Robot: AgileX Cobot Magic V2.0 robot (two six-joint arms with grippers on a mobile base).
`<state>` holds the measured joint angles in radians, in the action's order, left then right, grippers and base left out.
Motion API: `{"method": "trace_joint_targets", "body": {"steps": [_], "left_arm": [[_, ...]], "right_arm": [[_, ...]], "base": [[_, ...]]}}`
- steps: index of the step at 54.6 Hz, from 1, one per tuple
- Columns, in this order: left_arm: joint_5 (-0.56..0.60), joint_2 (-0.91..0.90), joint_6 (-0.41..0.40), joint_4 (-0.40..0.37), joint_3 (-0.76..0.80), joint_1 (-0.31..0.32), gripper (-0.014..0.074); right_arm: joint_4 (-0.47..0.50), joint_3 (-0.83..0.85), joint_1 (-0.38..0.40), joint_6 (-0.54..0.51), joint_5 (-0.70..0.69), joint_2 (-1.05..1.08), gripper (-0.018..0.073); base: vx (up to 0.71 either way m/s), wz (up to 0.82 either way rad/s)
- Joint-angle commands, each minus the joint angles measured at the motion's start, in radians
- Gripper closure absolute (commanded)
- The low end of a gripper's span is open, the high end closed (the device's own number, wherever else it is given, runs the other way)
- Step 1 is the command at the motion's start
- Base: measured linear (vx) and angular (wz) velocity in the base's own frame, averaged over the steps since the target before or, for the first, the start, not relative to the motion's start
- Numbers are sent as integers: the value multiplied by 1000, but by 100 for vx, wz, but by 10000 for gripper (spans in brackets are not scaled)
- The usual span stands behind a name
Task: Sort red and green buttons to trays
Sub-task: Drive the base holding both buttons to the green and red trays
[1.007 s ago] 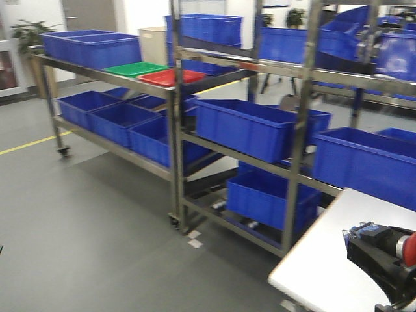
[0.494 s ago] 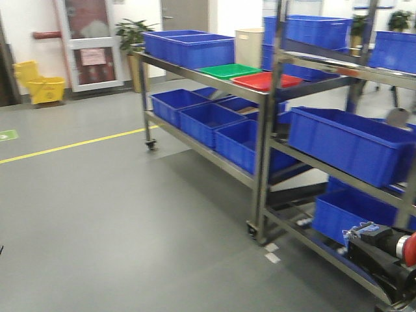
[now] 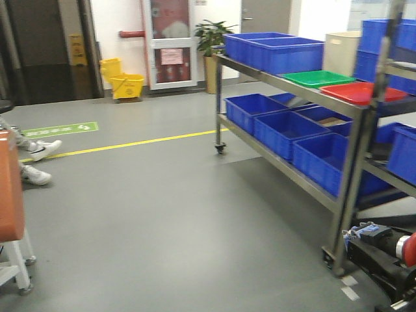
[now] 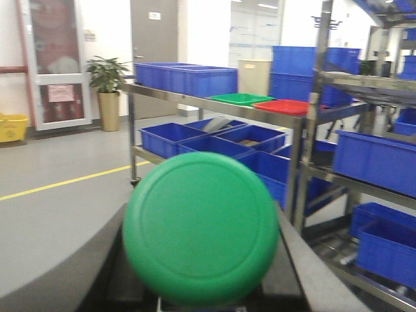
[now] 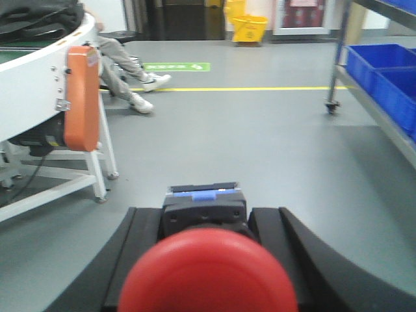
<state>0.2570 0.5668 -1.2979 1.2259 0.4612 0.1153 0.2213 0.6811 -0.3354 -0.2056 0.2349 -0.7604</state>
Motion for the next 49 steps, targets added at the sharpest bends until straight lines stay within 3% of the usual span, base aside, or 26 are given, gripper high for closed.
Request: {"method": "trace_joint_targets", "body": {"steps": [1,49], "left_arm": [[23,-3,-9,-24,28,6,575],[24,-3,-9,-24,28,6,575]], "right_arm": [[3,31,-2,-9,-90,11,568],[3,31,-2,-9,-89,11,568]], "base": [[27,39],[37,27]]}}
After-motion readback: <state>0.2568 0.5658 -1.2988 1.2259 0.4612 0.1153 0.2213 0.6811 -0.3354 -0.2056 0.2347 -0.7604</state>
